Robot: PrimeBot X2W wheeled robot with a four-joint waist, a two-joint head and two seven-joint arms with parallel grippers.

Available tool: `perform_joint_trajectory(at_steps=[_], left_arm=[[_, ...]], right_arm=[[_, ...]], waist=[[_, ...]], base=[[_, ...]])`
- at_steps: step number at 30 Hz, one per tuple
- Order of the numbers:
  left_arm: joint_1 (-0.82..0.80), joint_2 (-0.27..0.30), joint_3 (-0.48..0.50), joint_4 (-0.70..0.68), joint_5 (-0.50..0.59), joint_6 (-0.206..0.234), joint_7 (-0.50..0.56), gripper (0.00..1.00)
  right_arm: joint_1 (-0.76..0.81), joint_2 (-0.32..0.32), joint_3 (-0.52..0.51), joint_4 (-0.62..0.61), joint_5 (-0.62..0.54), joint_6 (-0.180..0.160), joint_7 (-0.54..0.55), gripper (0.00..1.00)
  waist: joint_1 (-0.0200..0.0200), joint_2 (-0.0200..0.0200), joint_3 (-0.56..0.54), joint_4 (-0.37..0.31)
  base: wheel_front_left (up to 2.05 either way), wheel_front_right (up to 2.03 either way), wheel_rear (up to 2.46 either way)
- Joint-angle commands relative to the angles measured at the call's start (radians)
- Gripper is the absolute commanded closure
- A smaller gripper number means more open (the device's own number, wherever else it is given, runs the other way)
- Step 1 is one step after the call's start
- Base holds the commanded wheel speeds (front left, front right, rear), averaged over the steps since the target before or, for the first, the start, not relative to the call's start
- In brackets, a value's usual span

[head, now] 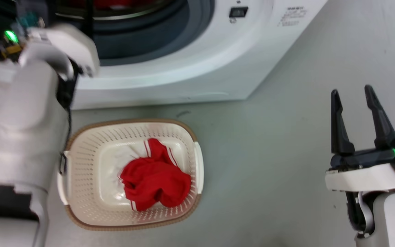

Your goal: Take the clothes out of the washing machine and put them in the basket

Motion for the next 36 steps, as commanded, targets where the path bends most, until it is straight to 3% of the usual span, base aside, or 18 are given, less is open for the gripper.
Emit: perform_joint_trajectory(at_steps=[1, 13, 23, 28, 36], left_arm=[[-0.05, 0.008, -0.007, 0.026, 0.009, -0.004, 0.017, 0.0], [-0.369, 0.074, -0.04, 0.194, 0.037, -0.037, 0.2, 0.0], [-0.616, 0.13, -0.07, 0.319, 0.024, -0.076, 0.463, 0.0], [-0.693, 0.146, -0.083, 0.363, 0.019, -0.079, 0.588, 0.0], [-0.723, 0.167, -0.105, 0.391, 0.028, -0.07, 0.642, 0.0]], right_arm=[[-0.027, 0.001, 0.002, -0.007, 0.009, -0.001, -0.002, 0.0], [-0.095, 0.001, 0.019, -0.043, 0.068, -0.001, -0.002, 0.0], [-0.122, 0.002, 0.029, -0.083, 0.109, -0.001, -0.002, 0.0], [-0.126, 0.001, 0.024, -0.097, 0.125, -0.001, -0.002, 0.0], [-0.13, 0.001, 0.024, -0.109, 0.141, -0.001, -0.002, 0.0]], waist=[[-0.0001, 0.0, 0.078, -0.054], [-0.0001, 0.0, 0.235, -0.145], [-0.0001, 0.0, 0.353, -0.203], [-0.0001, 0.0, 0.39, -0.222], [-0.0001, 0.0, 0.419, -0.23]], base=[[0.0, 0.0, 0.0], [0.0, 0.0, 0.0], [0.0, 0.0, 0.0], [0.0, 0.0, 0.0], [0.0, 0.0, 0.0]])
